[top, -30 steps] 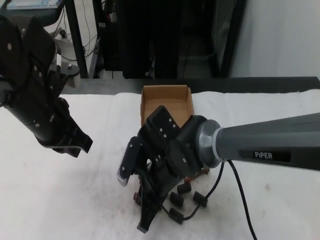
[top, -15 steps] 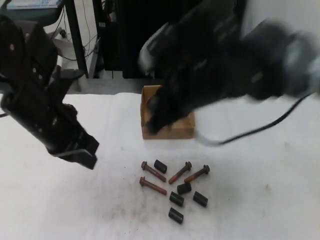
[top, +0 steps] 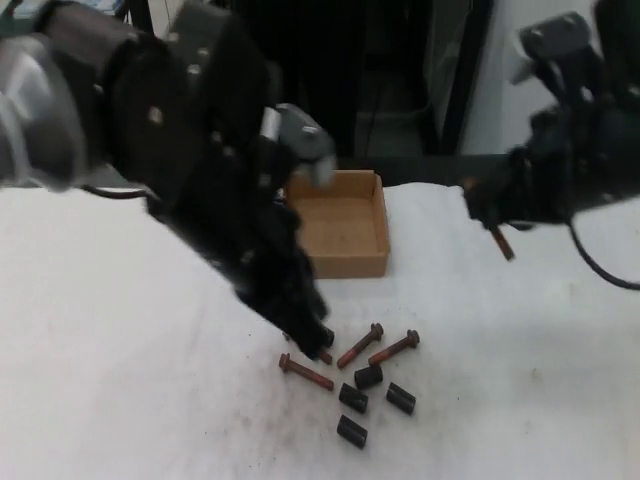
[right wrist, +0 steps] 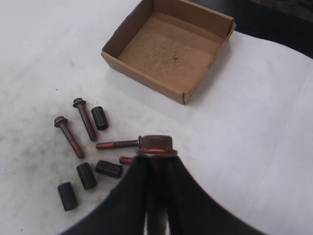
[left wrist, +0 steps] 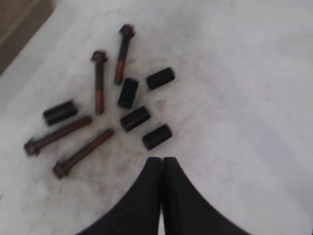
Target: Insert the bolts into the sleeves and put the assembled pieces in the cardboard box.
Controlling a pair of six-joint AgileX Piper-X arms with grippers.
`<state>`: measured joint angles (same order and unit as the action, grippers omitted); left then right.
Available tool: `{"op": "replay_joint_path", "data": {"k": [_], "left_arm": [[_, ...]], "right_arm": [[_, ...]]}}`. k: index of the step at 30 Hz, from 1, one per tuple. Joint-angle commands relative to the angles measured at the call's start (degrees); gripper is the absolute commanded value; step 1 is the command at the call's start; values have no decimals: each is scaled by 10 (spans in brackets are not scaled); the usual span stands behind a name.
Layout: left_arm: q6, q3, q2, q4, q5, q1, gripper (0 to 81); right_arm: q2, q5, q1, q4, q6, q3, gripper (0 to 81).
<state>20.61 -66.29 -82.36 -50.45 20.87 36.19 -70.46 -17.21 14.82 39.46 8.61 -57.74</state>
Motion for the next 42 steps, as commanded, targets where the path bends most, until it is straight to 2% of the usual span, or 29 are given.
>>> {"op": "replay_joint_path", "data": {"k": [1,6,11,14,18,19,20,23,27,29,31,36,42], "left_arm": [[40,-21,-26,24,-7,53,3],[46,-73,-110,3,-88,85,3],[78,-135,-188,-29,-96,85,24],[86,-151,-215,-25,-93,90,168],[106,-156,-225,-21,-86,100,461],[137,-156,-225,-19,-96,102,514],[164,-156,-225,-15,-110,106,530],[252,-156,-225,-1,-123,113,507],[351,-156,-233,14,-13,122,403],[407,-156,-239,20,-7,127,357],[421,-156,-250,19,-7,127,330],[433,-156,-288,11,28,121,328],[485,-158,-311,13,-12,111,328]], "right_arm": [[32,-28,-29,-3,0,25,8],[60,-28,-53,-11,0,54,8],[72,-28,-54,-13,0,55,8],[73,-28,-54,-13,1,55,8],[75,-24,-54,-13,4,55,8],[75,-22,-54,-13,4,55,8],[75,-19,-54,-16,6,55,8],[75,-18,-54,-33,15,55,8],[75,-18,-56,-54,17,55,8],[75,-16,-58,-54,17,55,8],[75,-16,-63,-54,17,55,8],[75,-15,-70,-54,17,55,8],[75,-15,-69,-53,17,55,8]]}}
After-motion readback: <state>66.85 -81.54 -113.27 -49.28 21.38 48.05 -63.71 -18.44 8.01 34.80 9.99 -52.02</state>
